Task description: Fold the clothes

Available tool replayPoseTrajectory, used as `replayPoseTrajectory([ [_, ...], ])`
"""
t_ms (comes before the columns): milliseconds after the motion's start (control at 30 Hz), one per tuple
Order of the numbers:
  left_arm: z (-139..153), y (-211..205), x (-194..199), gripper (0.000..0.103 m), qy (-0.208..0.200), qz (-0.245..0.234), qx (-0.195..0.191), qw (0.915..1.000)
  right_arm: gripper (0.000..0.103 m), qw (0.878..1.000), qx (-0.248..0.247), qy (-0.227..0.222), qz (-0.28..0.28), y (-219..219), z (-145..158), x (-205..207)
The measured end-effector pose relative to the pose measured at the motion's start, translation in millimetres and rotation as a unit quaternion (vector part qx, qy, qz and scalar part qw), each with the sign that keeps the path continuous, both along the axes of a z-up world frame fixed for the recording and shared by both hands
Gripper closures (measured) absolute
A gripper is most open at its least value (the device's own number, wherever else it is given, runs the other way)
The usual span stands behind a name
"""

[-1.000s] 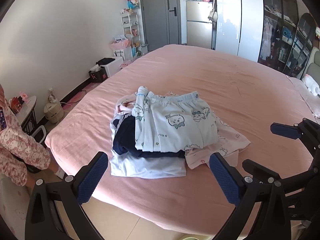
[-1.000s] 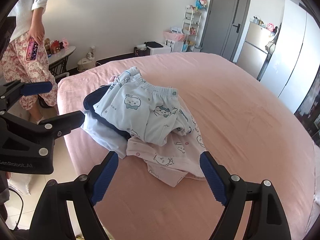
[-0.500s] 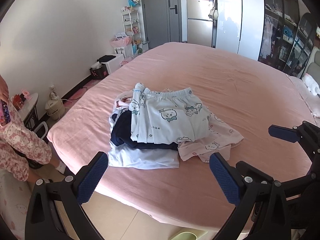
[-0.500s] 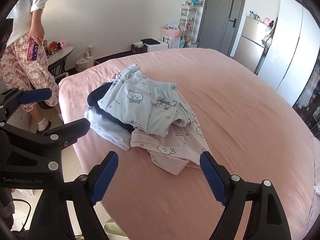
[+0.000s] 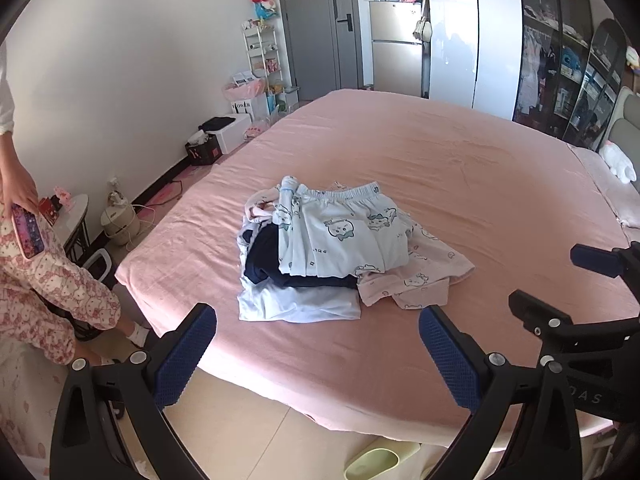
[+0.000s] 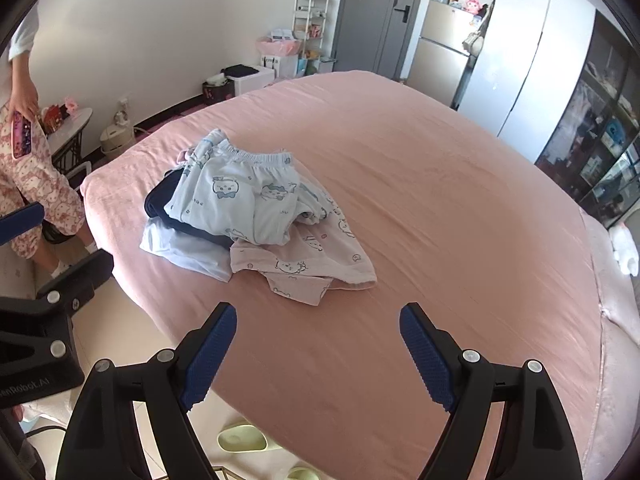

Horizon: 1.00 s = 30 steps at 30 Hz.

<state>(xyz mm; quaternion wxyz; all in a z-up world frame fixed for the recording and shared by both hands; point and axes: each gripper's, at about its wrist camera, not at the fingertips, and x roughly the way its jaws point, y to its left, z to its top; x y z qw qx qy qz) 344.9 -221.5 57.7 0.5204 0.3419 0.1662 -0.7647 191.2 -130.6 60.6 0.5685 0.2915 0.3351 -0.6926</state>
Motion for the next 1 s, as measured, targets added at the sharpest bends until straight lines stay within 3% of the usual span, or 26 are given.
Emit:
replayPoseTrajectory([
  [300,16,6,9,0.000,0.001,0.023,-0.026,0.9994,0.019,0.999,-0.032,0.003,0.022,19,28,19],
  [1000,13,7,9,0.000,-0.005,0.023,-0.028,0.9993,0.019,1.000,-0.017,-0.001,0.014,18,24,21],
])
